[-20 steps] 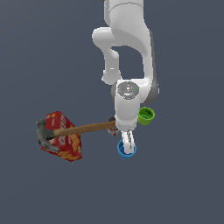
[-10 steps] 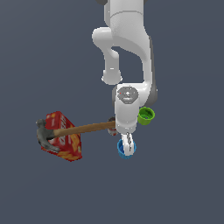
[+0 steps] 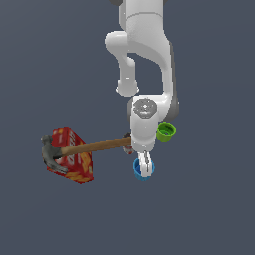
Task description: Pick up a designated object from a clutter of objects.
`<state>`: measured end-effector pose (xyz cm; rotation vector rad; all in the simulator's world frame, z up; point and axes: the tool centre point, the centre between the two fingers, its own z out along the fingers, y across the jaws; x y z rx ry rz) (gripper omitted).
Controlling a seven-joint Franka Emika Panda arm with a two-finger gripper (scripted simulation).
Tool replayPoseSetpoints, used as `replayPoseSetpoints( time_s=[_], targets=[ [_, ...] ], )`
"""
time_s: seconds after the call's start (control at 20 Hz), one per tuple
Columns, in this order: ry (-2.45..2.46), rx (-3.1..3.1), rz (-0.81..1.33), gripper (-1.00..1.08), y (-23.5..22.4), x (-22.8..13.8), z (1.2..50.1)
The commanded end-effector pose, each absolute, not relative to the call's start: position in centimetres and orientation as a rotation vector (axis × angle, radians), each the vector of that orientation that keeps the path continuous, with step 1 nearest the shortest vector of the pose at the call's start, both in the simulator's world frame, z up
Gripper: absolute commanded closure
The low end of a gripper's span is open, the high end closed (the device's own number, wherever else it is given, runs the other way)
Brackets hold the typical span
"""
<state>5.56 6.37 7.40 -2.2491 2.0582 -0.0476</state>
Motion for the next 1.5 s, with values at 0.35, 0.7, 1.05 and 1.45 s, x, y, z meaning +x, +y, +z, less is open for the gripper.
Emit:
replayPoseSetpoints(
  time_s=[0.35, 0.7, 1.05, 1.45],
  targets=[
    [2.058, -2.248, -0.048, 1.08, 6.7, 5.3, 10.2],
    [2.059, -2.248, -0.048, 1.08, 7.3, 4.9, 15.6],
    [2.061, -2.249, -0.049, 1.08, 8.2, 4.3, 23.3],
    [2.062, -2.249, -0.049, 1.08, 9.3, 3.6, 32.2]
  ],
)
